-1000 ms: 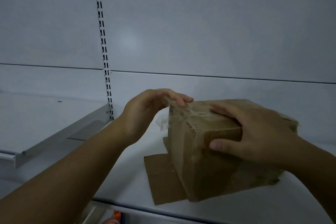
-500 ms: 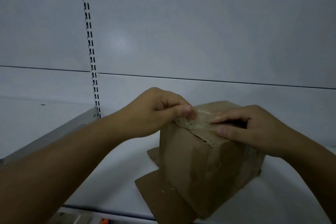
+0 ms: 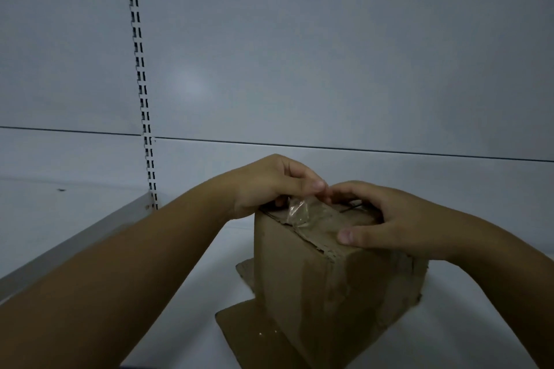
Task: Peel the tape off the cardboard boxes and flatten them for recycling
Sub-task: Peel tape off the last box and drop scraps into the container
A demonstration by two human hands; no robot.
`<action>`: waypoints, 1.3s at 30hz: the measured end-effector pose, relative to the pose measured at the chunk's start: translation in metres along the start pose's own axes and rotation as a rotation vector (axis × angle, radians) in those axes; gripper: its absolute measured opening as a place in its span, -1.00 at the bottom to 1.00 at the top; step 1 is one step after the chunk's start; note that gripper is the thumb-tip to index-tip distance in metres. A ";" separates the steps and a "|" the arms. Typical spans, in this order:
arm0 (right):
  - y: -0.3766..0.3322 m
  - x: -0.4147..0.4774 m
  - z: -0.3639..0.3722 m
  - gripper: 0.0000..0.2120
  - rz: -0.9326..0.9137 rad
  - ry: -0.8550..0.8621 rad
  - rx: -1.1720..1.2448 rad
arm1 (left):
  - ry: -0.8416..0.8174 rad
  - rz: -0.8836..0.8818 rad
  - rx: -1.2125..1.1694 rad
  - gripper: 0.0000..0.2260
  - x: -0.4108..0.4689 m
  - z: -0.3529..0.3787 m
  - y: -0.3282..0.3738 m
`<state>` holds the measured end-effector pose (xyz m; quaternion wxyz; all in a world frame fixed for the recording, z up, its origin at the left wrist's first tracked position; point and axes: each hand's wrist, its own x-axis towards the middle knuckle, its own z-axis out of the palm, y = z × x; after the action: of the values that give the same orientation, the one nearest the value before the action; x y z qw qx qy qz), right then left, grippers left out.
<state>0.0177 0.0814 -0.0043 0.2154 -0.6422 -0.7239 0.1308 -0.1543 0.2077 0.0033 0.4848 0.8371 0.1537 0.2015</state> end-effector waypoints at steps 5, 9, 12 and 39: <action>-0.019 0.004 -0.003 -0.42 0.033 -0.024 -0.069 | 0.110 0.017 0.044 -0.80 -0.006 0.007 -0.002; -0.038 0.021 0.006 -0.58 -0.039 0.112 -0.099 | 0.350 0.130 0.103 -0.88 -0.015 0.017 -0.007; -0.038 0.022 0.010 -0.68 -0.091 0.066 0.050 | 0.372 0.212 0.116 -0.79 -0.037 0.017 -0.013; -0.027 0.032 0.023 -0.80 -0.092 0.108 0.226 | 0.858 0.775 0.491 -0.75 -0.052 0.072 -0.091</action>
<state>-0.0194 0.1113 -0.0069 0.3309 -0.5862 -0.7205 0.1667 -0.1706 0.1739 -0.1179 0.0650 0.7634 0.0617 0.6397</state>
